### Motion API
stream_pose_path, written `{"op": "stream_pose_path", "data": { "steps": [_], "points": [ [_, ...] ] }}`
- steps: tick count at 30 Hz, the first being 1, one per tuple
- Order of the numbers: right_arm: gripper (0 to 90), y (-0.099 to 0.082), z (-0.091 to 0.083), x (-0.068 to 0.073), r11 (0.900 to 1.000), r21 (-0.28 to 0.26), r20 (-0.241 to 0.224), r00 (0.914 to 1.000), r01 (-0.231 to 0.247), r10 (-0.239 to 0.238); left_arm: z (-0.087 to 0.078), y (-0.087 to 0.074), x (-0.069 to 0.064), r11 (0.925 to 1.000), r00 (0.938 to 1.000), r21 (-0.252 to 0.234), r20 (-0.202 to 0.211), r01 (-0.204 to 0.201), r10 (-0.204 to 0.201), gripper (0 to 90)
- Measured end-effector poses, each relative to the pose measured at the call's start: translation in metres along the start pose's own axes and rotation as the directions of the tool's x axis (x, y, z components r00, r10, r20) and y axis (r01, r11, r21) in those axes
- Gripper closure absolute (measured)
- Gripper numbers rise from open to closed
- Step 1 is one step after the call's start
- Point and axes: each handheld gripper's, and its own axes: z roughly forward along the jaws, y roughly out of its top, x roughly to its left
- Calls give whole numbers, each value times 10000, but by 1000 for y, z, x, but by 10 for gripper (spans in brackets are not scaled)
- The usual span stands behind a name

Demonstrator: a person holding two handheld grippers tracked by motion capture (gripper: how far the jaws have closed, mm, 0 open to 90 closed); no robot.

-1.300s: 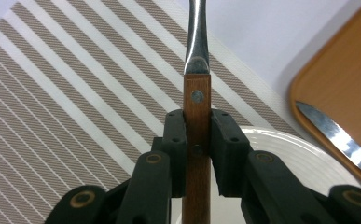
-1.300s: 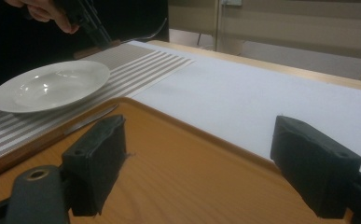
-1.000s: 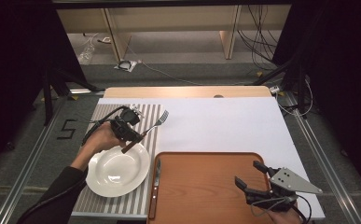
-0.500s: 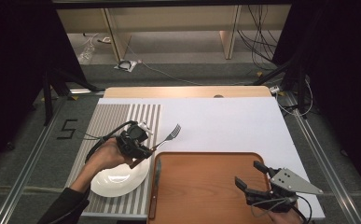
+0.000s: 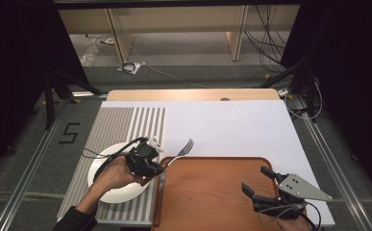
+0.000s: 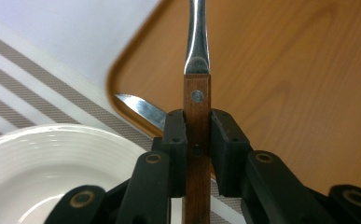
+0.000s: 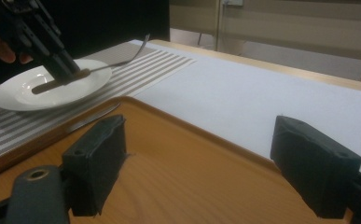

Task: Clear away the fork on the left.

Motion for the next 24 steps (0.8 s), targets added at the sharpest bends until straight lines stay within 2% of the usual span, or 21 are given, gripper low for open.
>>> {"op": "stream_pose_path", "data": {
  "steps": [15,24],
  "points": [
    [193,0,0,1,10000,45,-23,10000,12,-12,14,3,-22,9994,9984,277,545,-186,170,765],
    [193,0,0,1,10000,45,-33,10000,14,-14,27,4,-42,9973,9936,569,1054,-475,413,765]
  ]
}}
